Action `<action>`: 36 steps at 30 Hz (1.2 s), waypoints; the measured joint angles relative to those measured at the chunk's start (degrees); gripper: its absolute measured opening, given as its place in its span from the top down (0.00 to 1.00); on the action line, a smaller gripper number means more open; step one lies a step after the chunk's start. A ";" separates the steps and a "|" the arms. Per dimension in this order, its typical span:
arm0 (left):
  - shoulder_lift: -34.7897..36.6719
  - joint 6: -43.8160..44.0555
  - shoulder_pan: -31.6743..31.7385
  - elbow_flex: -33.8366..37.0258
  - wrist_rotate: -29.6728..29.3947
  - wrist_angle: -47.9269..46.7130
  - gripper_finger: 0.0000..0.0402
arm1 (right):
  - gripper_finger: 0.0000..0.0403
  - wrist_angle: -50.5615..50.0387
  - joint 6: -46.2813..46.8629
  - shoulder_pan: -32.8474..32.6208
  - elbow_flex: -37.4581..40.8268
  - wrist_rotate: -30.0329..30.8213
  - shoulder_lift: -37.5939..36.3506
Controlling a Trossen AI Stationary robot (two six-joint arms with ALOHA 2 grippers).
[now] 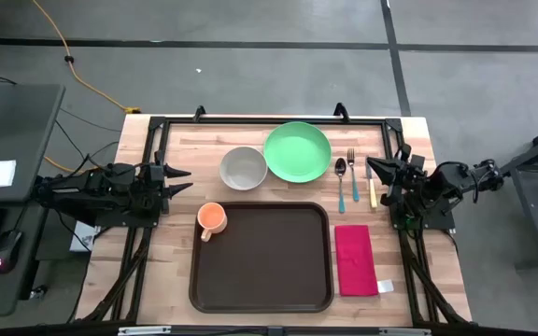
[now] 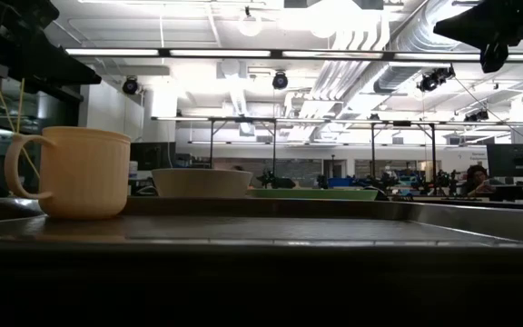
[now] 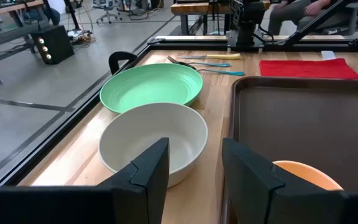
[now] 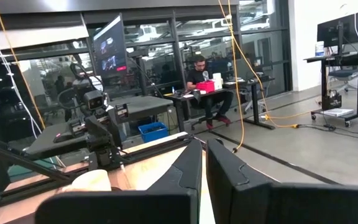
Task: Set up tray
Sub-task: Put the green plate to the middle of the orange cup on the serving tray
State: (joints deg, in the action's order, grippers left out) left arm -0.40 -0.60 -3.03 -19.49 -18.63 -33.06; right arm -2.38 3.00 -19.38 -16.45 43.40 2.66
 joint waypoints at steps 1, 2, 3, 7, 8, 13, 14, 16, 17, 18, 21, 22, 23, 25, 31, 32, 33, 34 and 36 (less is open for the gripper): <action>0.00 0.00 0.00 0.00 0.00 0.00 0.55 | 1.00 0.01 -0.01 0.00 0.00 0.02 0.06; 0.02 0.00 0.00 0.00 0.00 0.00 0.55 | 1.00 0.02 -0.01 0.00 0.00 0.13 0.31; 0.02 0.00 0.00 0.00 0.00 0.00 0.55 | 1.00 0.08 -0.01 0.00 0.00 0.42 0.61; 0.00 0.04 0.00 0.00 -0.02 0.00 0.55 | 1.00 2.58 -0.84 0.00 0.00 1.13 3.06; 0.02 0.04 0.00 0.00 -0.01 0.00 0.55 | 1.00 4.00 -1.61 0.00 0.00 1.09 3.81; 0.01 0.38 0.00 0.00 -0.01 0.00 0.55 | 1.00 8.51 -4.59 0.00 0.00 1.47 7.00; 0.02 0.44 0.00 0.00 -0.01 0.00 0.55 | 1.00 8.53 -4.53 0.00 0.00 1.69 7.49; 0.02 0.44 0.00 -0.02 0.04 0.00 0.55 | 1.00 9.26 -4.49 0.00 0.00 1.70 8.47; 0.00 0.44 0.00 -0.02 0.04 0.00 0.55 | 1.00 10.31 -4.52 0.00 0.00 1.70 9.01; 0.00 0.44 0.00 -0.02 0.04 0.00 0.55 | 1.00 11.47 -4.54 0.00 -0.01 1.70 9.54; 0.02 0.44 0.00 -0.02 0.07 0.00 0.55 | 1.00 11.73 -4.60 0.00 -1.62 1.70 11.49; 0.00 0.44 0.01 -0.02 0.07 0.00 0.55 | 1.00 11.64 -4.84 0.00 -2.54 1.70 12.33; 0.01 0.44 0.00 -0.02 0.07 0.00 0.55 | 1.00 11.47 -5.61 0.00 -3.53 1.70 13.21; 0.01 0.44 0.01 -0.02 0.09 -0.02 0.55 | 1.00 10.98 -7.20 0.00 -5.97 1.69 15.13; 0.00 0.44 0.00 -0.02 0.13 -0.07 0.55 | 1.00 2.97 -7.61 0.03 -14.01 3.63 20.35; 0.00 0.44 0.00 -0.02 0.13 -0.07 0.55 | 1.00 1.83 -7.52 0.18 -15.38 3.65 21.28; 0.00 0.44 0.00 -0.02 0.15 -0.07 0.55 | 1.00 0.93 -7.49 0.40 -16.71 3.62 22.26; 0.01 0.44 0.00 -0.02 0.15 -0.07 0.55 | 1.00 0.20 -7.49 0.73 -17.85 3.44 23.18; 0.01 0.44 0.00 -0.02 0.38 -0.07 0.55 | 1.00 -1.37 -7.39 1.73 -20.34 2.70 25.24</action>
State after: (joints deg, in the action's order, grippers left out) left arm -0.40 -0.16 -3.03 -19.51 -18.25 -33.12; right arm -3.75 -4.39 -17.64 -36.79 46.10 27.89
